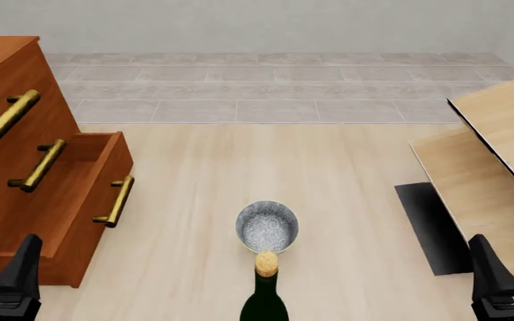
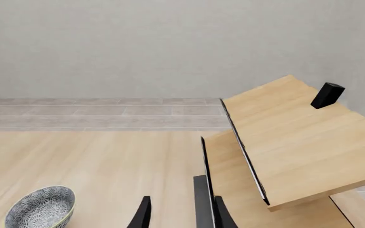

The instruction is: Close the bottom drawer of the cabinet.

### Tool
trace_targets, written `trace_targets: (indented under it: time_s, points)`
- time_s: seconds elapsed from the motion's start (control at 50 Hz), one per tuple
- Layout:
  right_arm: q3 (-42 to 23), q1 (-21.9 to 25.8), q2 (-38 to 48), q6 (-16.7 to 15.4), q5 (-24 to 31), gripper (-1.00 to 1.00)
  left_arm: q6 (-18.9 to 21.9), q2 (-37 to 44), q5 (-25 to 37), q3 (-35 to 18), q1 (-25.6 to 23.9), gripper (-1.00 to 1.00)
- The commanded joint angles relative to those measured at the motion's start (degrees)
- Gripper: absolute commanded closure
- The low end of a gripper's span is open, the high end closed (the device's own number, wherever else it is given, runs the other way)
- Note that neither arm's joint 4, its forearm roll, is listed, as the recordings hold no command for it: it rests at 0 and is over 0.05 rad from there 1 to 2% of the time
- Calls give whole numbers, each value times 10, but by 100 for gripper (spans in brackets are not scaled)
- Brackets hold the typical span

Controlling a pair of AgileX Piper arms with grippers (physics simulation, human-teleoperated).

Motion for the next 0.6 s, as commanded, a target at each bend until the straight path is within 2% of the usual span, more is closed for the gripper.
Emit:
trace_targets:
  time_s: [0.02,0.28,0.32,0.44,0.6]
  points:
    - [-3,0,4,4,-1,-100,-11,1,2,-6,-13,-100]
    - [-1,-2,6,9,-5,-100,-10,3,11,-31,-26,-100]
    - [-1,-4,7,11,-6,-100,-22,4,23,-42,-36,-100]
    - [-2,-2,4,12,-3,-100,-15,64,-14,-54,-65,-100]
    - [-1,-3,3,14,-3,-100,1,104,-31,-67,-100,-100]
